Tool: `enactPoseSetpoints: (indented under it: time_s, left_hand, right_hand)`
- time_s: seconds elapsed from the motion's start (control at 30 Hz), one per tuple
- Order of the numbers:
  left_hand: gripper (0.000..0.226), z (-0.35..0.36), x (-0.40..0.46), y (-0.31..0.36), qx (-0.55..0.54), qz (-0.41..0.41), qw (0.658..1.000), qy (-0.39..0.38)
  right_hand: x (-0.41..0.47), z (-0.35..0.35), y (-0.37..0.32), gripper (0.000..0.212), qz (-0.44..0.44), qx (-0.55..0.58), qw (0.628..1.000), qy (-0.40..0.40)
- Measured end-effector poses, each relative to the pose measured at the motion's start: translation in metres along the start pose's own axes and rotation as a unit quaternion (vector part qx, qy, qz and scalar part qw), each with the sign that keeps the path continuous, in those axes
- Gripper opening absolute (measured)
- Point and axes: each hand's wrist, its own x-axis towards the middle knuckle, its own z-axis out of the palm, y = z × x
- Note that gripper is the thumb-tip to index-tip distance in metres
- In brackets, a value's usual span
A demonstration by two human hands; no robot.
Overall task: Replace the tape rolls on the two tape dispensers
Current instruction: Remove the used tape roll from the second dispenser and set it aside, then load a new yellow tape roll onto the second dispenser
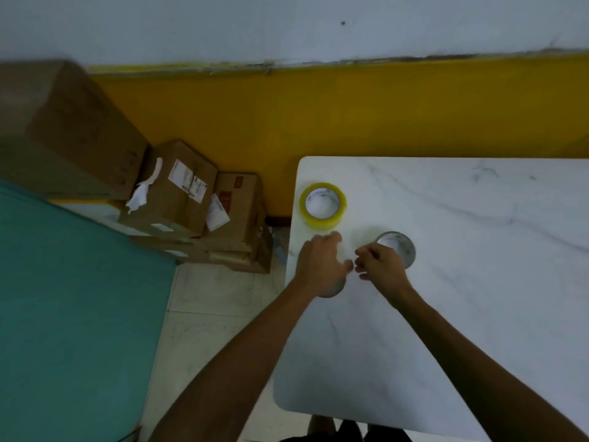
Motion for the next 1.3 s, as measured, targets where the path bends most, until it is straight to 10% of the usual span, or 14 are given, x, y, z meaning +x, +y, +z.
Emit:
enactPoseSetpoints:
  time_s: [0.43,0.77,1.3]
  left_hand:
    - [0.030,0.014,0.090,-0.015,0.186,-0.004,0.982,-0.036]
    - [0.025,-0.033,0.067,0.089,-0.120,0.029,0.991,0.047]
    - [0.022,0.025,-0.059,0.379,-0.231,0.278,0.920,-0.151]
  right_hand:
    - [0.021,-0.041,-0.002,0.019,-0.023,0.028,0.995,0.090]
    - [0.002,-0.088,-0.040,0.034,-0.077,0.069,0.975,0.196]
    - [-0.189,-0.291,0.027,0.048,-0.084,0.122,0.853,0.500]
